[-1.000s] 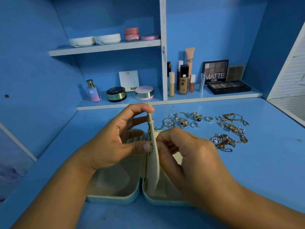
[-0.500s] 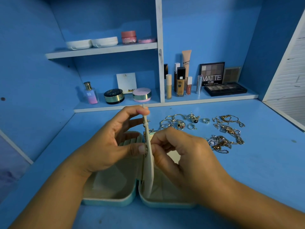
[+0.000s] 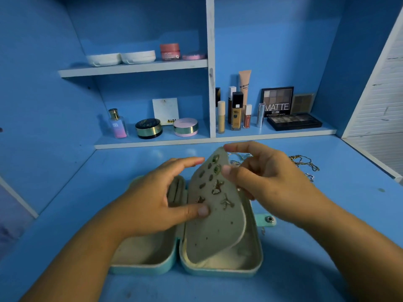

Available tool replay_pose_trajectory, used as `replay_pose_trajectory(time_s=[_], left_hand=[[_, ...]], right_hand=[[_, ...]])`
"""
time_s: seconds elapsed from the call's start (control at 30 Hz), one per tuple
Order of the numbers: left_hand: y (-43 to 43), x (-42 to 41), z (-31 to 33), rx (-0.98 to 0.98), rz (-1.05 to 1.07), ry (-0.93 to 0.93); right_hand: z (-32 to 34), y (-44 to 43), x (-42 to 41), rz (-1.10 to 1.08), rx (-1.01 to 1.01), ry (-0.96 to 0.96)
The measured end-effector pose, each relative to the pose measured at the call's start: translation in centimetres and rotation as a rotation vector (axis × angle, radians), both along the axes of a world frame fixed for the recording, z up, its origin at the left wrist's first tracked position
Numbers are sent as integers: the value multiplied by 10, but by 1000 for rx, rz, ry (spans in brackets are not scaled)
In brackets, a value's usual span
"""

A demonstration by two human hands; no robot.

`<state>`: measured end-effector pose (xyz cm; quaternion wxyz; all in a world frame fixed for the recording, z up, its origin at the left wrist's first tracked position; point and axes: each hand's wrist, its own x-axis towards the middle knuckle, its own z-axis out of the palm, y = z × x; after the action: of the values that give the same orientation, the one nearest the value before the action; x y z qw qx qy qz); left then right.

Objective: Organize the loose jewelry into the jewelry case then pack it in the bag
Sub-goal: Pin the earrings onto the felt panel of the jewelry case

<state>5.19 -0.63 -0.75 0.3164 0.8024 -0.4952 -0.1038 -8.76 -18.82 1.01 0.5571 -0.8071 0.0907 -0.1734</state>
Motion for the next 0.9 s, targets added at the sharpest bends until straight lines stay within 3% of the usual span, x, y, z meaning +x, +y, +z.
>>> replay_pose_trajectory(time_s=[0.17,0.27,0.33,0.43,0.63,0.9], left_hand=[[2,0,-2,203,-12,-117],[3,-3,0,258,-25,-110],[4,-4,1,259,-19,-105],[5,-3,-1,286,33,-122],[7,-1,-4,381,99,-159],[1,-12,3,535,54,-151]], right_hand=[[-11,-27,8,-66,-227,357],[-17,-28,11,-61,-233,428],[-18,-31,12,-92,-252,412],[-20,-39,12,-138,-441,381],[-24,-43,13,-72,-669,331],[-38,-44,25,-28,-684,137]])
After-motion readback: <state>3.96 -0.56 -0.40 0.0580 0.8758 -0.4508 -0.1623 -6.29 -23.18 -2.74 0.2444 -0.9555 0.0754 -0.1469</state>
